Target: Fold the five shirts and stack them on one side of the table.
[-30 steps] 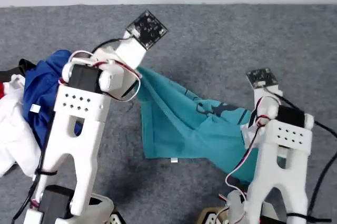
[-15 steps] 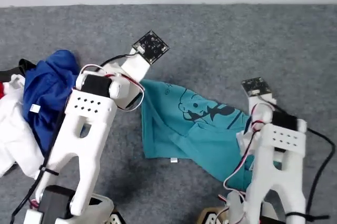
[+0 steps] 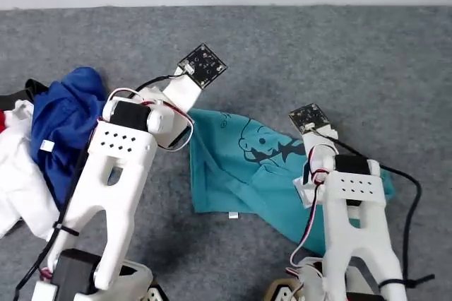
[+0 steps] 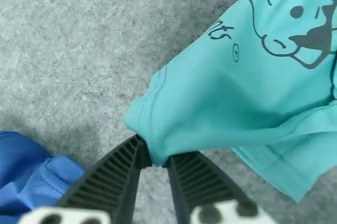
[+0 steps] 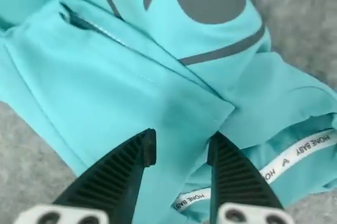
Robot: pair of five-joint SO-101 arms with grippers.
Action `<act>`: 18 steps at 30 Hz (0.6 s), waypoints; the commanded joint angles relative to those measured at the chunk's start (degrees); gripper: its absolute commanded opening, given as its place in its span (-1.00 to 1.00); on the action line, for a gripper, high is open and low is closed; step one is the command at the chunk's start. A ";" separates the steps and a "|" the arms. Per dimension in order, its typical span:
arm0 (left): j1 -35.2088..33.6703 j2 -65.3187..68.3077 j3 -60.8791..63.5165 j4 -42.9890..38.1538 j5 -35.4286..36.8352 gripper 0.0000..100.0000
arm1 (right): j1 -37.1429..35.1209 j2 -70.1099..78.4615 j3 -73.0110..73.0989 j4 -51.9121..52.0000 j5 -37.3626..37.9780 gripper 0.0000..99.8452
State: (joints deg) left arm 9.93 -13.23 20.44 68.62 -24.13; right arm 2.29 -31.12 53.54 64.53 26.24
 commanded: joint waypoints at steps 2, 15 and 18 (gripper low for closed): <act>-0.09 -0.18 -0.22 -0.79 0.26 -0.97 | -0.48 -0.22 -0.18 -1.01 0.53 -0.67; -0.09 -0.18 -0.22 -0.44 0.26 -0.97 | -4.44 -0.13 0.35 -1.19 2.73 -0.89; -0.09 -0.18 -0.22 -0.62 0.26 -0.97 | -2.95 -0.66 0.35 -1.19 2.64 -0.82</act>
State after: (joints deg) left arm 9.93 -13.23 20.44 68.62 -24.13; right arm -1.58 -31.12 54.15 64.18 28.35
